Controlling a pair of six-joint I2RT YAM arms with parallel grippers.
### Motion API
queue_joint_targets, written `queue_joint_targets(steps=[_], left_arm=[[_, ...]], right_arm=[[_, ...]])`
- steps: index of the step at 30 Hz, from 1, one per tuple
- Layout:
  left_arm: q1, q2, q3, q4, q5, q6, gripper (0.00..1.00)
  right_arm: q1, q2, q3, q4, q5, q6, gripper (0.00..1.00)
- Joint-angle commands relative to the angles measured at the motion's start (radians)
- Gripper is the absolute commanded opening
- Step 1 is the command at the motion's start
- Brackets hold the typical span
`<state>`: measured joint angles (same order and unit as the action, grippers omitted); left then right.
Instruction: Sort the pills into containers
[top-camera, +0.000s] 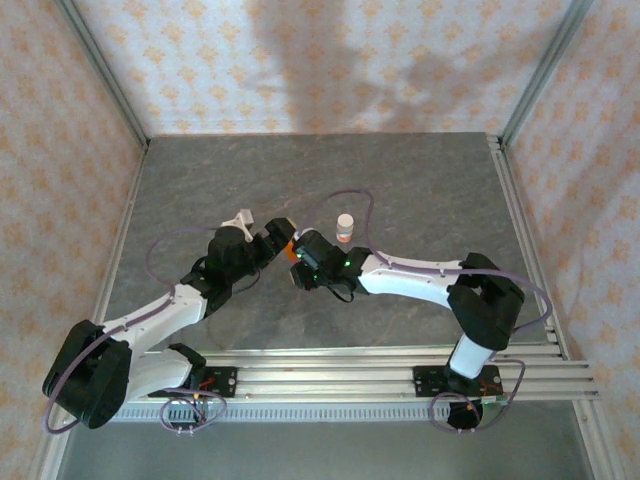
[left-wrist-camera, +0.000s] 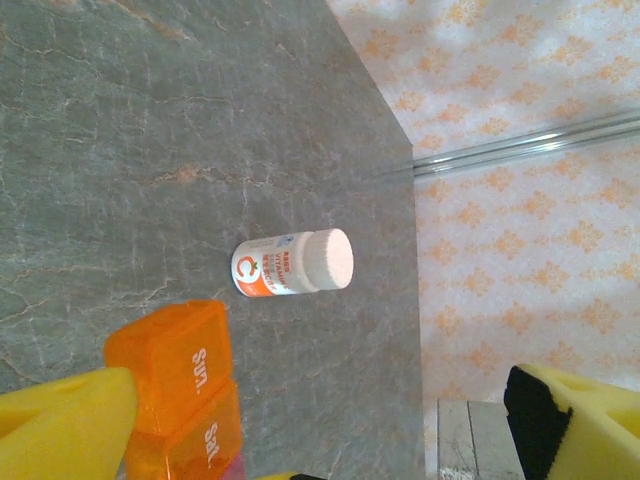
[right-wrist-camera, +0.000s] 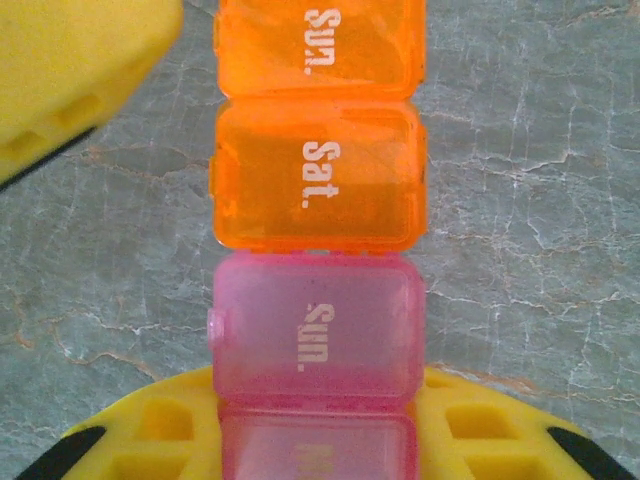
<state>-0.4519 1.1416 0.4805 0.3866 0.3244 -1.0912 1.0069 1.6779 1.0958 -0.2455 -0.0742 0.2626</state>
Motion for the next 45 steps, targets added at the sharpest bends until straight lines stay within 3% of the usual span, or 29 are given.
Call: queue_joint_targets(steps=[1,29,39,45], left_arm=[[-0.011,0.007,0.003,0.053,-0.03,-0.015,0.95],[-0.06,-0.004,-0.011,0.194,-0.071,-0.149,0.95],[-0.1,-0.075,0.003,0.156,-0.109,-0.173,0.95],[-0.103,-0.136,0.017,0.061,-0.151,-0.121,0.97]], right_arm=[[-0.005,-0.035,0.003,0.02,0.024,0.015,0.31],[-0.007,-0.007,0.008,0.027,0.024,0.028,0.31],[-0.01,0.01,0.019,0.023,0.03,0.034,0.31],[-0.013,0.008,0.006,0.029,0.031,0.031,0.31]])
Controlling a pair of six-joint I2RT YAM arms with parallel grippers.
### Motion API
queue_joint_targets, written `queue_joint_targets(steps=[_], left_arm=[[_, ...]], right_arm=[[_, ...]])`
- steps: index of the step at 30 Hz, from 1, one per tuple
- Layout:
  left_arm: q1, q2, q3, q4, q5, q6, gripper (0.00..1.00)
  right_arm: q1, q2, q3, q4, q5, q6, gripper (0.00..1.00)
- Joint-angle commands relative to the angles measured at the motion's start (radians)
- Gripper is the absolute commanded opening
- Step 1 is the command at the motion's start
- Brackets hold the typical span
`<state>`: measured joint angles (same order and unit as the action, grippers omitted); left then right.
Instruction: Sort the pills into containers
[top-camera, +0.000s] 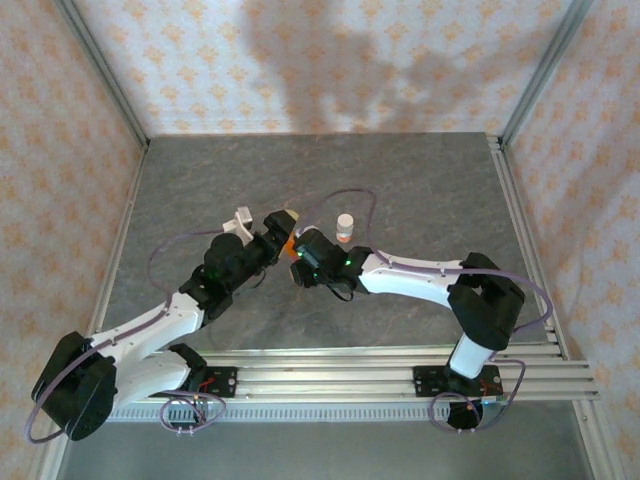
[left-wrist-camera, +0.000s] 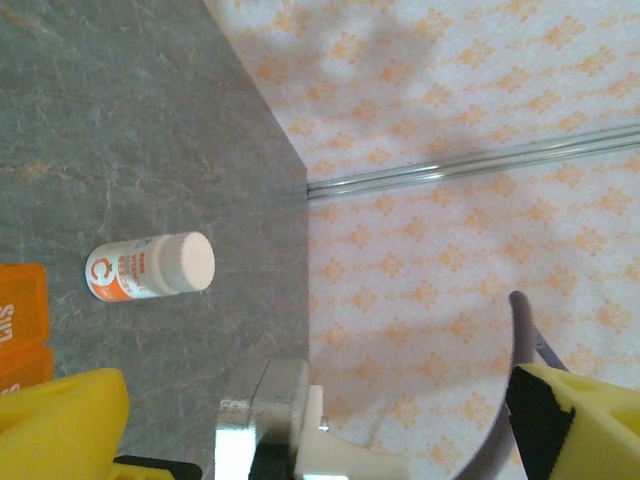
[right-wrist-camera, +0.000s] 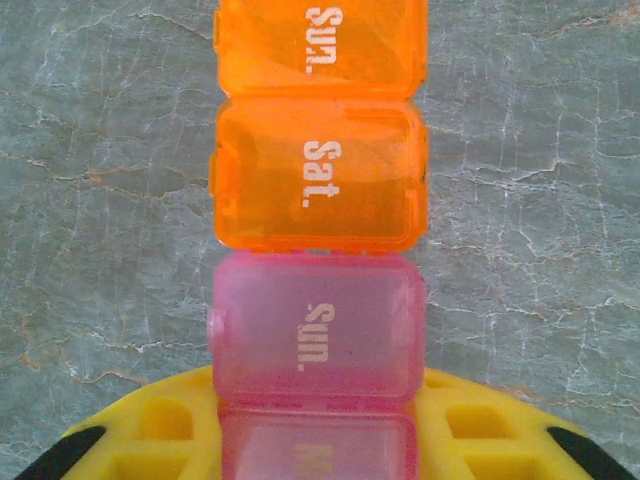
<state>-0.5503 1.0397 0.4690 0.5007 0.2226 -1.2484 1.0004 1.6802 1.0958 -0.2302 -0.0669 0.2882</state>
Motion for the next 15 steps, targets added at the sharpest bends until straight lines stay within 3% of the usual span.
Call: queue_joint_targets(steps=[1,8,15], left_arm=[[-0.003,-0.046,0.03,-0.078,-0.064,0.05,0.97],[-0.005,-0.055,0.02,-0.211,-0.091,0.114,0.98],[-0.005,0.011,-0.015,-0.138,-0.064,0.109,0.98]], right_arm=[[-0.008,0.003,0.003,0.014,0.024,0.002,0.31],[-0.007,-0.035,-0.032,0.04,0.004,-0.027,0.31],[-0.007,-0.053,-0.027,0.037,-0.015,-0.023,0.31]])
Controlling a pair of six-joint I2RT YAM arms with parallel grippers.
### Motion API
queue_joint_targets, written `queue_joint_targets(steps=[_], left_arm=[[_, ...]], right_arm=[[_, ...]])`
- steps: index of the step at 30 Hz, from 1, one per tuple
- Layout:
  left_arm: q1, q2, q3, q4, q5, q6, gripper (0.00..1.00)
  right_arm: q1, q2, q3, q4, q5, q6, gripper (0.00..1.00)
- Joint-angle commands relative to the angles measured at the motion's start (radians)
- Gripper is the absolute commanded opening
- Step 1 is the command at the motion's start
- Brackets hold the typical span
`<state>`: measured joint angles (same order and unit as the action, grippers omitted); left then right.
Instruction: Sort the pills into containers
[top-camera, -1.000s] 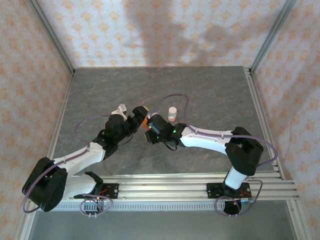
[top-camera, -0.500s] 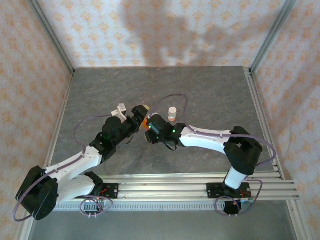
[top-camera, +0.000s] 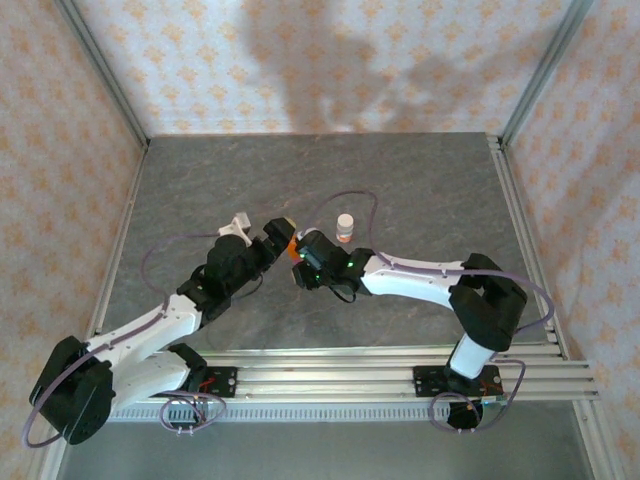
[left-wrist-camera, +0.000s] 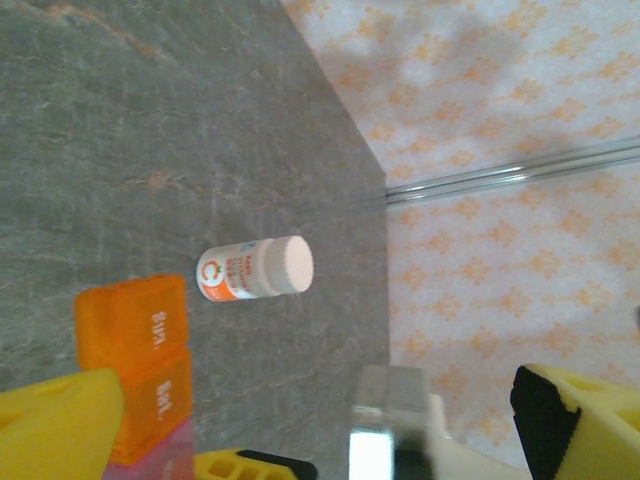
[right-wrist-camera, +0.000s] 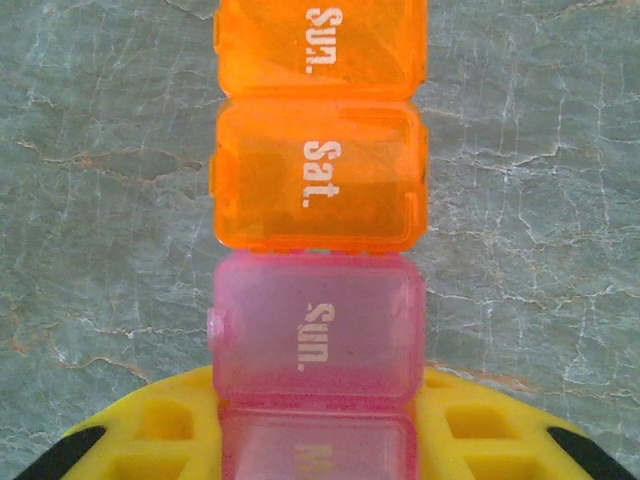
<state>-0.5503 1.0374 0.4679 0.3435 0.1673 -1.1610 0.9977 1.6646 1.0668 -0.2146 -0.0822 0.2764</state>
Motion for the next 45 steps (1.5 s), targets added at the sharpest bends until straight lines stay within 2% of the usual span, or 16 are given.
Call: queue_joint_targets(steps=[1,17,45], left_arm=[[-0.004,0.021,-0.012,0.026,-0.005,0.022,0.98],[-0.004,0.094,-0.002,0.121,0.011,-0.006,0.98],[-0.006,0.035,-0.024,0.068,-0.058,0.009,0.98]], right_arm=[[-0.005,-0.038,0.003,0.023,-0.002,-0.009,0.31],[-0.005,-0.045,0.0,0.035,-0.019,0.005,0.31],[-0.005,-0.039,-0.004,0.057,-0.02,0.037,0.3]])
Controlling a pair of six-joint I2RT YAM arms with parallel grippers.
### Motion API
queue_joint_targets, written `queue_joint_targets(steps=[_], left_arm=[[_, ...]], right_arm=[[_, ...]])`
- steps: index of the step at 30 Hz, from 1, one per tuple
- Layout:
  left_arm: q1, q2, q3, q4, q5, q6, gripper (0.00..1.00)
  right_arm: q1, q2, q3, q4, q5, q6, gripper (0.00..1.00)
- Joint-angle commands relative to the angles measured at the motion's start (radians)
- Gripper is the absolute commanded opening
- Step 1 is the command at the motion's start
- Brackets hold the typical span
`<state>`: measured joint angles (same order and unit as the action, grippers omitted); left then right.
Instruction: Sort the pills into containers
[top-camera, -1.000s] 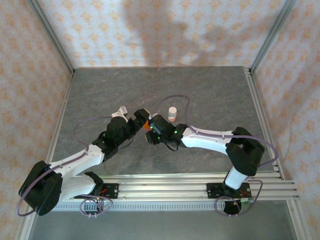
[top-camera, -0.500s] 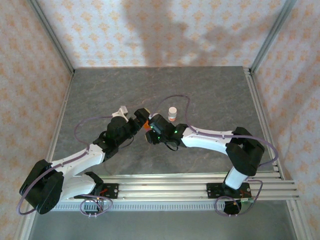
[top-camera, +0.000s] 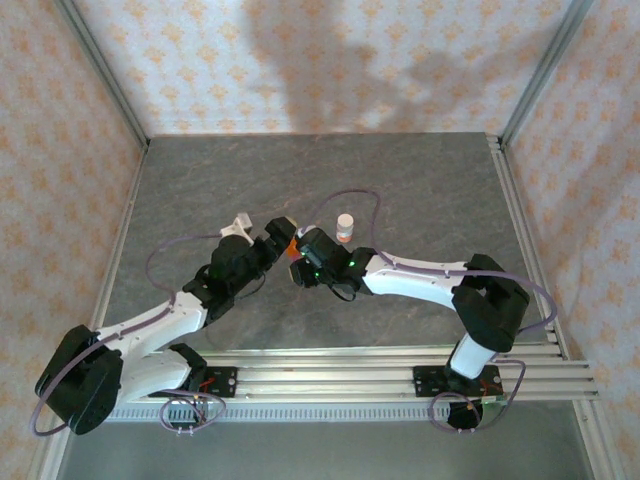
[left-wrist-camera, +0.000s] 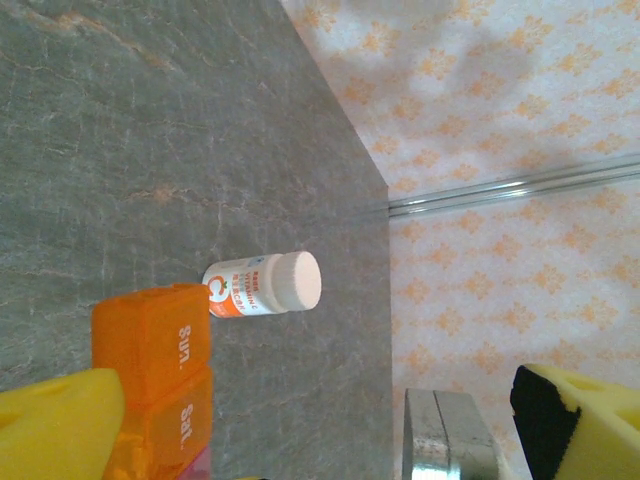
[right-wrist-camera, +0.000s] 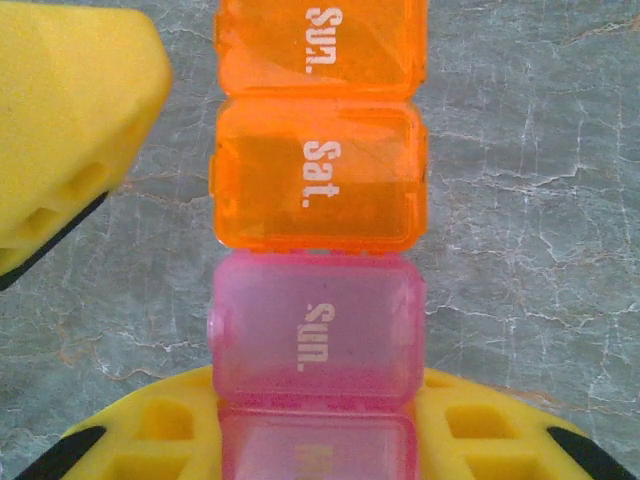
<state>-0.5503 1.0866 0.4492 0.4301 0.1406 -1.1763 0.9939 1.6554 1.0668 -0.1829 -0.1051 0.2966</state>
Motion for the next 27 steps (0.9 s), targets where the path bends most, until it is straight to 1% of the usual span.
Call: queue_joint_targets(steps=[1,18,27], left_arm=[[-0.006,-0.01,-0.003,-0.014,-0.029,0.024,0.98],[-0.008,0.051,0.022,0.035,-0.014,0.017,0.98],[-0.017,0.046,0.039,0.03,-0.016,0.016,0.98]], right_arm=[[-0.001,-0.029,-0.004,0.027,0.002,0.017,0.3],[0.0,-0.019,-0.008,0.04,-0.024,0.023,0.3],[0.0,0.003,-0.013,0.04,-0.015,0.024,0.3]])
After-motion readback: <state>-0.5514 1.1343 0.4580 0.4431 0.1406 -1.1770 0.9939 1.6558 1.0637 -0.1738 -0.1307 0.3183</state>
